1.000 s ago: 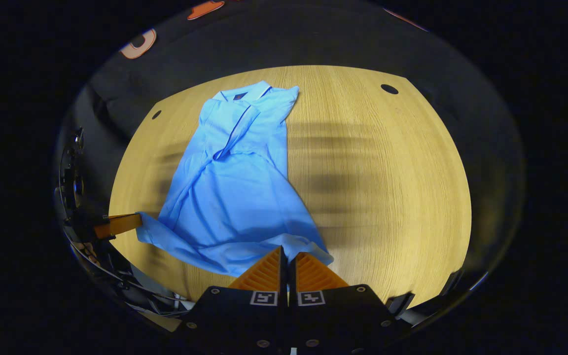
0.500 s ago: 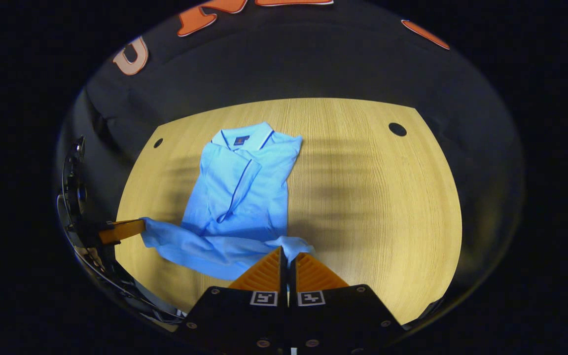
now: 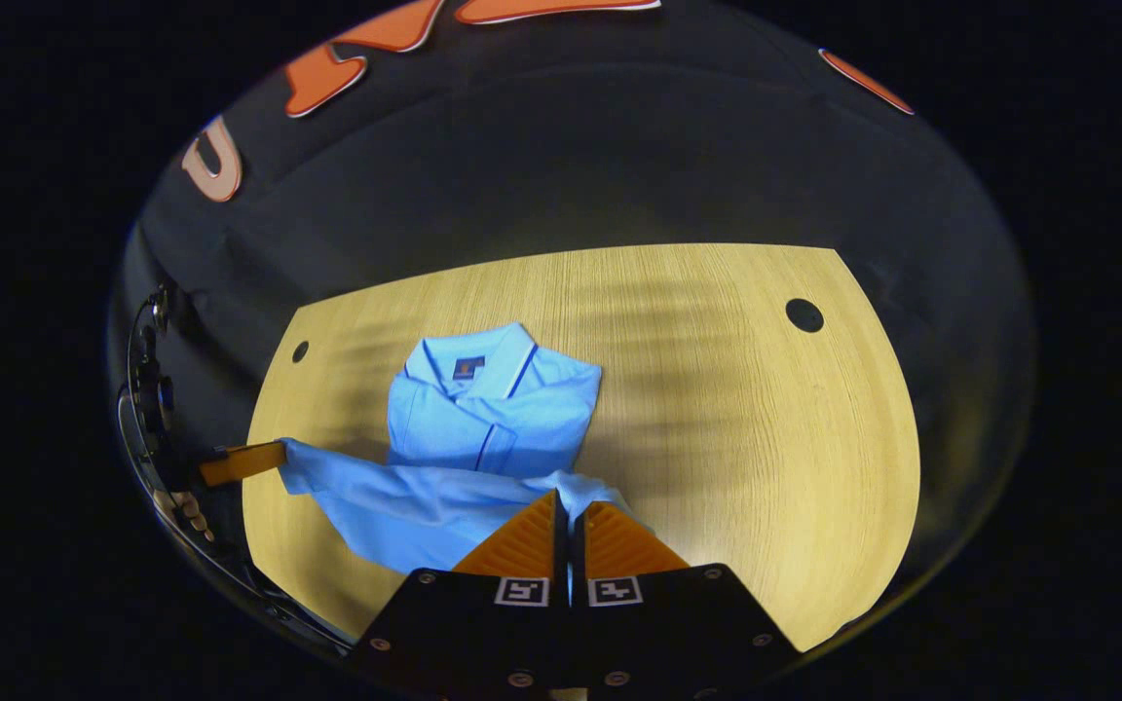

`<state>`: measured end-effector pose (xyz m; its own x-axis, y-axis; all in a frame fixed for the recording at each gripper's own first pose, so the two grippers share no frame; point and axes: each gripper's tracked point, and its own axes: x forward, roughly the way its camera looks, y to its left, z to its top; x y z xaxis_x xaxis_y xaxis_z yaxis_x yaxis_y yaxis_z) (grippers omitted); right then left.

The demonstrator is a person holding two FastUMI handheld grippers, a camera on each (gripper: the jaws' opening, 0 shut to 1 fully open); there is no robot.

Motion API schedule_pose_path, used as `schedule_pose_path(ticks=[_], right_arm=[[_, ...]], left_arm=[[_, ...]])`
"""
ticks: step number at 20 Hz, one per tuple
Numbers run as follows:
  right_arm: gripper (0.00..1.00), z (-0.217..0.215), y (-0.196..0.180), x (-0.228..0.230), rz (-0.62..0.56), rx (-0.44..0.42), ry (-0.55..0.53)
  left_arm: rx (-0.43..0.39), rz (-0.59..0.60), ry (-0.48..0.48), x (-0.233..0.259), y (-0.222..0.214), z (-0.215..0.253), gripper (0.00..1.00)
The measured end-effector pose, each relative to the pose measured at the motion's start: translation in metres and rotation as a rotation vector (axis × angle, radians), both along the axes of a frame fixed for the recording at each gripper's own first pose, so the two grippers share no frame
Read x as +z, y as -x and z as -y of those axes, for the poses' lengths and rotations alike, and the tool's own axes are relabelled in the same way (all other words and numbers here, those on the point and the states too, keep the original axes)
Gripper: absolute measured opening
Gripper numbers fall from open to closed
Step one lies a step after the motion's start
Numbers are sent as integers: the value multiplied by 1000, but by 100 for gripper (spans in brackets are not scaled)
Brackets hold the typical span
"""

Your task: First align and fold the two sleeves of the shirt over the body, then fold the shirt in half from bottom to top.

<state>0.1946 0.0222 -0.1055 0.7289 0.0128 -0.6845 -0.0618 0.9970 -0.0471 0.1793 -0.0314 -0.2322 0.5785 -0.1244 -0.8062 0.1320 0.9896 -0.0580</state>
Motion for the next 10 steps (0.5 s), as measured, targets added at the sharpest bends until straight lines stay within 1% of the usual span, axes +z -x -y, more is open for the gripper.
schedule_pose_path(ticks=[2,5,8,10], right_arm=[[0,-1,-23,-2,12,-23,-36],[0,7,-54,-17,3,-60,-36],[0,15,-74,-37,-30,-92,-49],[0,22,-86,-49,-44,-107,-49]], left_arm=[[-26,-4,-40,-7,-19,-3,5],[-73,-21,-96,-28,-42,-2,5],[-112,-26,-131,-48,-64,4,5],[-122,-21,-147,-57,-80,8,4]])
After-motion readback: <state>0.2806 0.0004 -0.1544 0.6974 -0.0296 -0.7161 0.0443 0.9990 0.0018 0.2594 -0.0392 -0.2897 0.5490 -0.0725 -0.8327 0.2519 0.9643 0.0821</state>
